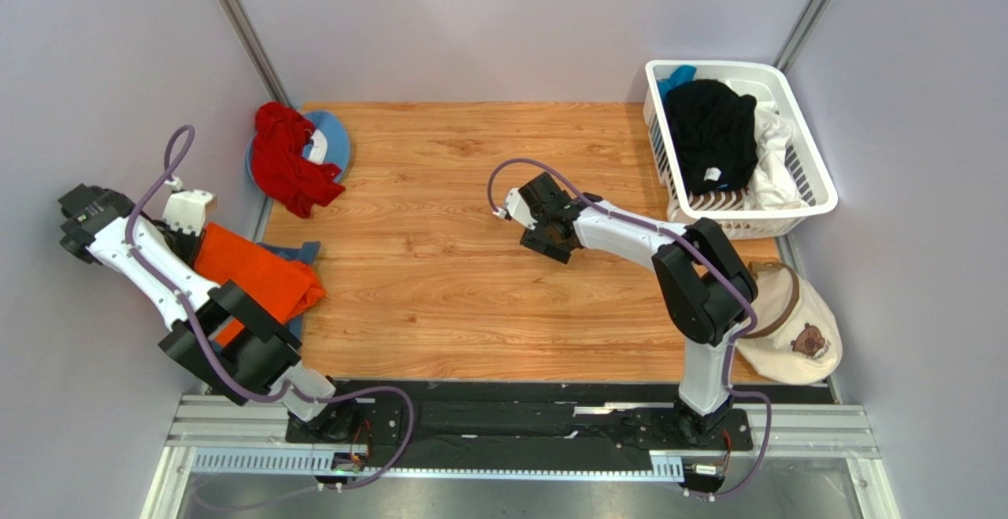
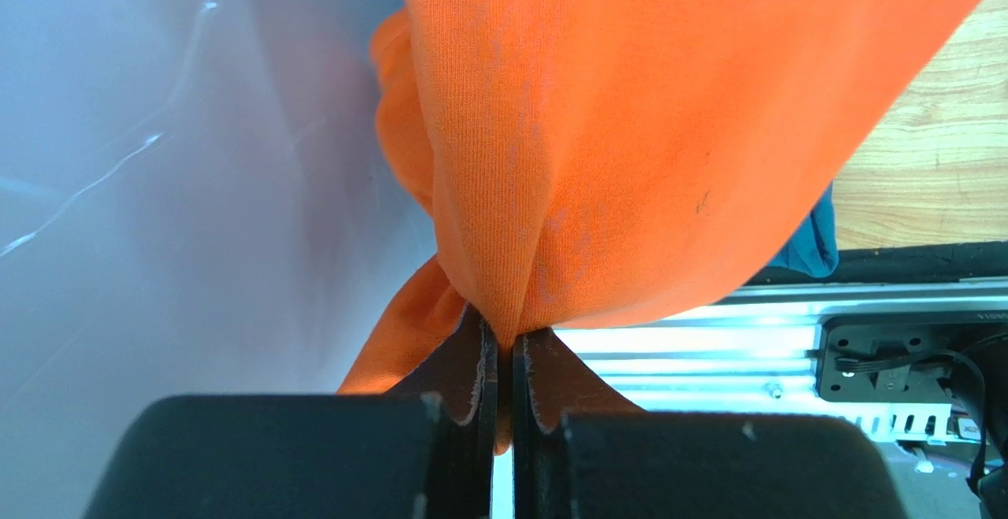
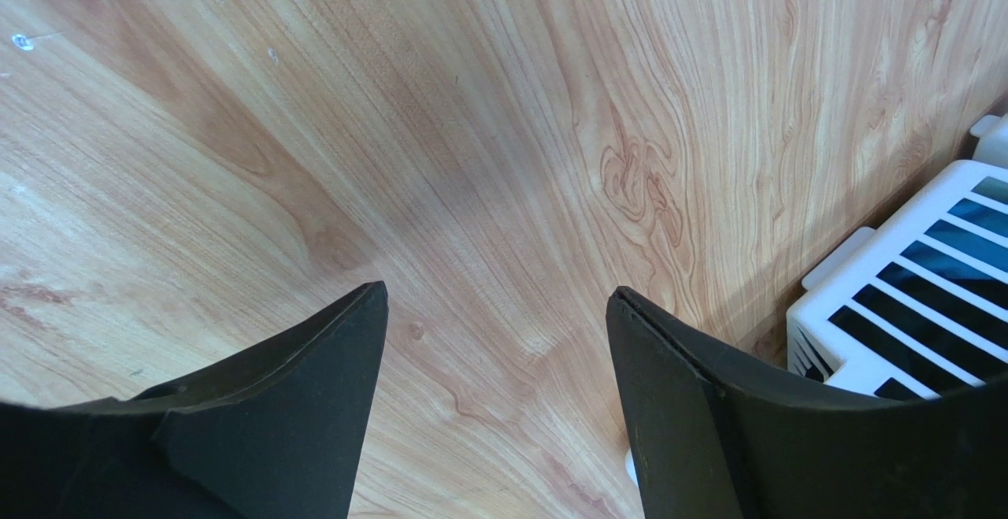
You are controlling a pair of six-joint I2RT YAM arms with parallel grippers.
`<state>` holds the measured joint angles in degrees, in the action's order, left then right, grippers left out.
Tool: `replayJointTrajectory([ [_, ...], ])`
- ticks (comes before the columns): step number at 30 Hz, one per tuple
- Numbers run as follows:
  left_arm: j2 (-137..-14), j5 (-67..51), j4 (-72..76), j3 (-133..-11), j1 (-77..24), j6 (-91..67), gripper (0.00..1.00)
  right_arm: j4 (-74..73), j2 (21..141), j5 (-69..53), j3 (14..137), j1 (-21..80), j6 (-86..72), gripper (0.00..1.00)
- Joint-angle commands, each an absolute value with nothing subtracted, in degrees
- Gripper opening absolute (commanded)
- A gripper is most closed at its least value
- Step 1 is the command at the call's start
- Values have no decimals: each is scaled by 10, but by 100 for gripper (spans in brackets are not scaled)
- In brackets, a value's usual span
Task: Fold and stack the t-shirts
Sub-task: Neatly place the folded tshirt to the corner
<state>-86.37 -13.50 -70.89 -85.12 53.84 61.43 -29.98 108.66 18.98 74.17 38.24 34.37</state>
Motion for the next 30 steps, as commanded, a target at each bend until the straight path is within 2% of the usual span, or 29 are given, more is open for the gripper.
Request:
replayJointTrajectory([
  [1,-848,-155,-709,-863,547,623,0,-285,1085,198,743,386,335,73],
  [8,-849,-121,-655,-772,548,645,0,-285,1083,197,742,387,337,73],
  [15,-856,-2,-596,-682,547,689,0,-287,1085,199,744,387,337,73],
  [23,-852,68,-479,-663,548,683,0,-293,1088,195,744,391,333,73],
  [28,-814,33,-423,-659,547,649,31,-297,1092,194,741,392,332,73],
  [29,-803,25,-421,-659,547,645,54,-298,1092,195,743,392,331,73],
  [30,-799,12,-418,-660,547,643,60,-301,1092,195,744,393,331,73],
])
